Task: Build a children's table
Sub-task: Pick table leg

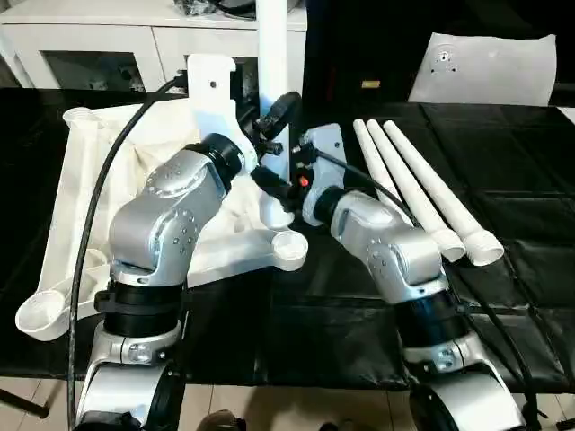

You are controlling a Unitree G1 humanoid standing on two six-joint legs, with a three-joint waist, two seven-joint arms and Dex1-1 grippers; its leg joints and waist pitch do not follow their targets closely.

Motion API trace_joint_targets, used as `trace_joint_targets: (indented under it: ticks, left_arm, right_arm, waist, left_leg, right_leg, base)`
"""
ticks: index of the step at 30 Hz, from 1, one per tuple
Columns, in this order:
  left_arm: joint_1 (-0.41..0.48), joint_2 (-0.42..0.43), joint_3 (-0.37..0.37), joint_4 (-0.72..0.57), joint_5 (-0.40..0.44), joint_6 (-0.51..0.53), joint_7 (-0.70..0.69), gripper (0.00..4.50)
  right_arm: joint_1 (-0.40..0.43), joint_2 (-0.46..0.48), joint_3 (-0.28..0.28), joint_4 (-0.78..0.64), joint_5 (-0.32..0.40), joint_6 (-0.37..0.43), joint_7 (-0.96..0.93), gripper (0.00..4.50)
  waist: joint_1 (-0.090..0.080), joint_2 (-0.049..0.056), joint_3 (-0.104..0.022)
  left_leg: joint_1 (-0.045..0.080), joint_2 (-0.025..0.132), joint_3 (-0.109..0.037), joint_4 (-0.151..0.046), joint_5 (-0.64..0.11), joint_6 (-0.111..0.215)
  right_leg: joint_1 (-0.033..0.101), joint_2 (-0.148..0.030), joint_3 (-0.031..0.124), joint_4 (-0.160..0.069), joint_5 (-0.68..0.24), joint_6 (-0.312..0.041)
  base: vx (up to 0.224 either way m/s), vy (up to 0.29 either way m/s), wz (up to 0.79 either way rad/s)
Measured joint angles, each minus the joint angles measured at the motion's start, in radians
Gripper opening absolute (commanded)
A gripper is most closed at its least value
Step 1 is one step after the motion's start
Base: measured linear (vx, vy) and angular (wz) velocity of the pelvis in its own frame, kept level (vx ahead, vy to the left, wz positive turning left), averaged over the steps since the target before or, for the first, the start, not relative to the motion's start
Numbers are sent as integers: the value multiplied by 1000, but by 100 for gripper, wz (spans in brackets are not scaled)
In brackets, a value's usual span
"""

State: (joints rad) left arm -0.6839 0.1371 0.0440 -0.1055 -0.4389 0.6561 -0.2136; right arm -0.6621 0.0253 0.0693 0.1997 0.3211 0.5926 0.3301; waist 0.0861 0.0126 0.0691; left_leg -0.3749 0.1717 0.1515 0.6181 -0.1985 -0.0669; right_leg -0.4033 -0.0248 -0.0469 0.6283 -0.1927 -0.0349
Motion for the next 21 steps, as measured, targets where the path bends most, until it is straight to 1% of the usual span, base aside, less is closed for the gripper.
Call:
trace_joint_targets:
  ticks: [1, 3, 5, 8, 9, 10, 12, 14, 18, 19, 20, 21]
  left_arm:
    - [0, 2, 0, 0, -1, 0, -5, 293]
    - [0, 4, 6, 0, -5, 0, -16, 295]
    - [0, 12, 19, 0, -19, 3, -36, 323]
    - [-1, 24, 26, 1, -52, 22, -76, 335]
    - [-2, 26, 37, 2, -83, 38, -98, 350]
    - [-2, 32, 42, 2, -104, 46, -116, 350]
    - [-3, 41, 58, 5, -131, 58, -145, 371]
    - [-3, 55, 70, 9, -170, 69, -192, 380]
    - [-15, 58, 119, 41, -276, 120, -277, 416]
    - [-24, 59, 129, 49, -295, 133, -287, 423]
    - [-32, 61, 139, 55, -316, 148, -299, 440]
    - [-38, 66, 146, 59, -334, 159, -309, 440]
  right_arm:
    - [0, 0, -8, 0, 2, 5, 1, 193]
    - [2, -3, -25, 0, 20, 14, 9, 193]
    - [3, -14, -30, -4, 45, 17, 33, 193]
    - [17, -37, -32, -36, 74, 17, 85, 193]
    - [31, -52, -31, -53, 84, 19, 118, 193]
    - [45, -68, -30, -71, 96, 23, 146, 193]
    - [53, -89, -31, -81, 110, 33, 187, 193]
    - [77, -121, -31, -115, 142, 40, 256, 193]
    - [94, -193, -32, -160, 211, 72, 390, 191]
    - [94, -205, -31, -163, 221, 75, 413, 191]
    - [94, -219, -27, -168, 232, 80, 438, 191]
    - [95, -233, -24, -174, 237, 83, 460, 191]
  waist:
    - [-1, 0, 0]
    - [-2, 0, 0]
    - [-4, 0, 0]
    - [-3, 0, 0]
    - [-2, 0, 0]
    - [0, 0, 0]
    - [0, 0, 0]
    - [3, 0, 0]
    - [2, 0, 0]
    - [2, 0, 0]
    - [3, 0, 0]
    - [3, 0, 0]
  left_leg:
    - [0, 0, 0, 0, 0, 0]
    - [0, 0, 0, 0, 0, 0]
    - [0, 0, 0, 0, 0, 0]
    - [0, 0, 0, 0, 0, 0]
    - [0, 0, 0, 0, 0, 0]
    - [0, 0, 0, 0, 0, 0]
    - [0, 0, 0, 0, 0, 0]
    - [0, 0, 0, 0, 0, 0]
    - [0, 0, 0, 0, 0, 1]
    - [1, 0, 0, 0, 0, 1]
    - [1, 0, 0, 0, 0, 1]
    - [1, 0, 0, 0, 0, 1]
  right_leg:
    - [0, 0, 0, 0, 0, 0]
    - [0, 0, 0, 0, 0, 0]
    - [0, 0, 0, 0, 0, 0]
    - [0, 0, 0, 0, 0, 0]
    - [0, 0, 0, 0, 0, 0]
    - [0, 0, 0, 0, 0, 0]
    - [0, 0, 0, 0, 0, 0]
    - [0, 0, 0, 0, 0, 0]
    - [0, 0, 0, 0, 1, -1]
    - [0, 0, 0, 0, 1, -1]
    - [0, 0, 0, 0, 1, -1]
    - [0, 0, 0, 0, 1, -1]
  base:
    - [0, 0, 0]
    - [0, 0, 0]
    - [0, 0, 0]
    - [0, 0, 0]
    - [0, 0, 0]
    - [0, 0, 0]
    - [0, 0, 0]
    - [0, 0, 0]
    - [0, 0, 0]
    - [0, 0, 0]
    - [0, 0, 0]
    - [0, 0, 0]
